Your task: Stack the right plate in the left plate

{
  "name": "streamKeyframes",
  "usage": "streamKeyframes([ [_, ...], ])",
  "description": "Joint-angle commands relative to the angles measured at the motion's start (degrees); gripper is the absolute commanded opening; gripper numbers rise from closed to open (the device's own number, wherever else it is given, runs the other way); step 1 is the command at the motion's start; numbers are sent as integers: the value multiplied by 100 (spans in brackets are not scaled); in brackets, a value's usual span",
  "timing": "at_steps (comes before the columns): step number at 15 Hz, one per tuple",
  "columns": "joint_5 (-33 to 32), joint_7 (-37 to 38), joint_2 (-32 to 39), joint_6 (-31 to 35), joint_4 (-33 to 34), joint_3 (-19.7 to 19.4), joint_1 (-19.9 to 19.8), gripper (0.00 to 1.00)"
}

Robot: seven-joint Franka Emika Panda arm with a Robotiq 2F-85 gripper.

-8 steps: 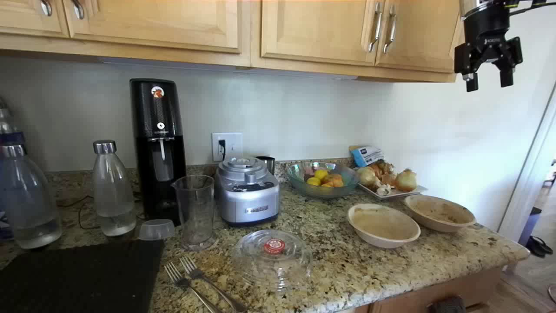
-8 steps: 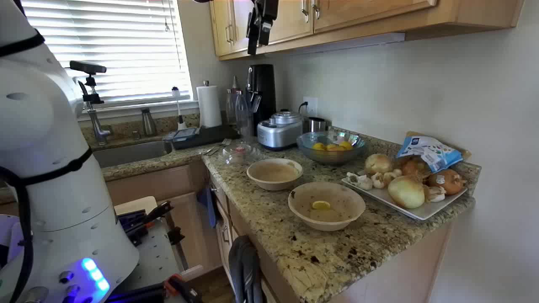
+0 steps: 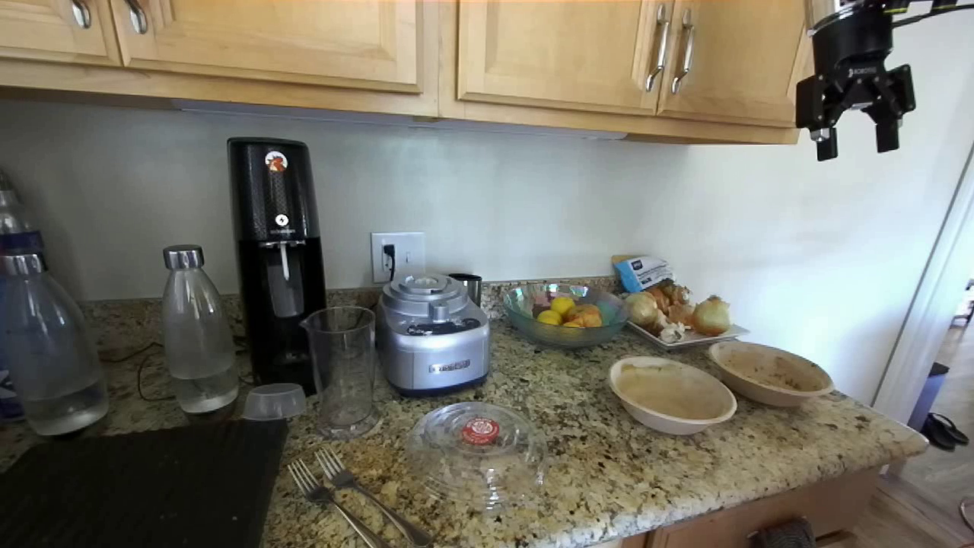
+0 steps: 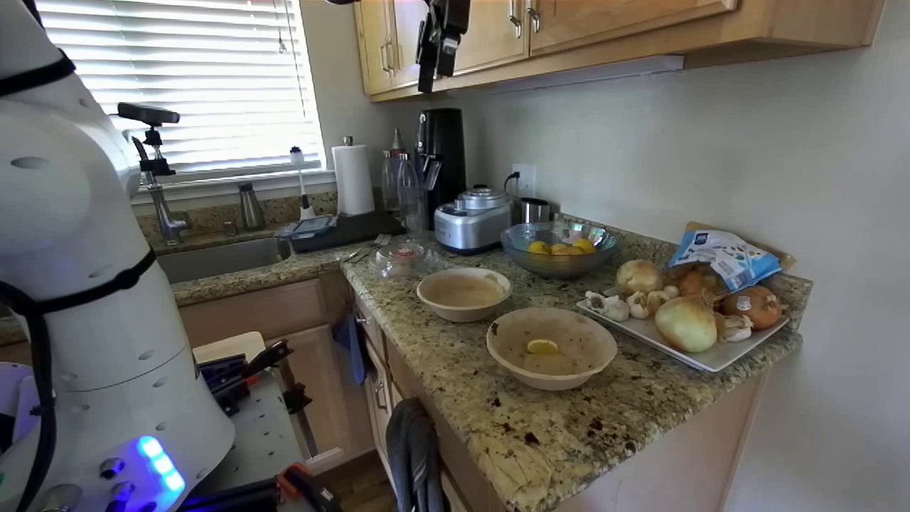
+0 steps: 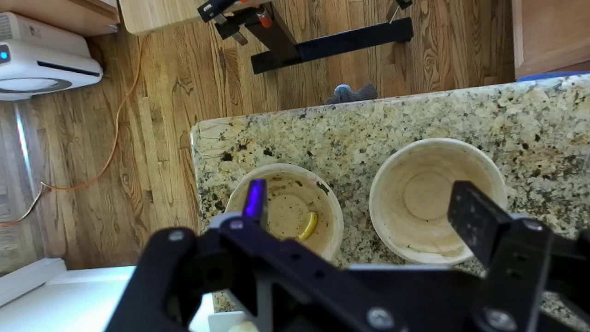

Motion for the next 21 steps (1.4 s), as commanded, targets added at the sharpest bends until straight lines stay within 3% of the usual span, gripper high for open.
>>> streamKeyframes([
  [1, 11, -95, -81, 244, -135, -137, 58, 100],
  [13, -113, -2308, -130, 2529, -1622, -1170, -268, 100],
  [19, -601, -3127, -122, 3088, -2212, -1356, -408, 100],
  [21, -435, -2940, 27, 2824, -1972, -1319, -379, 100],
])
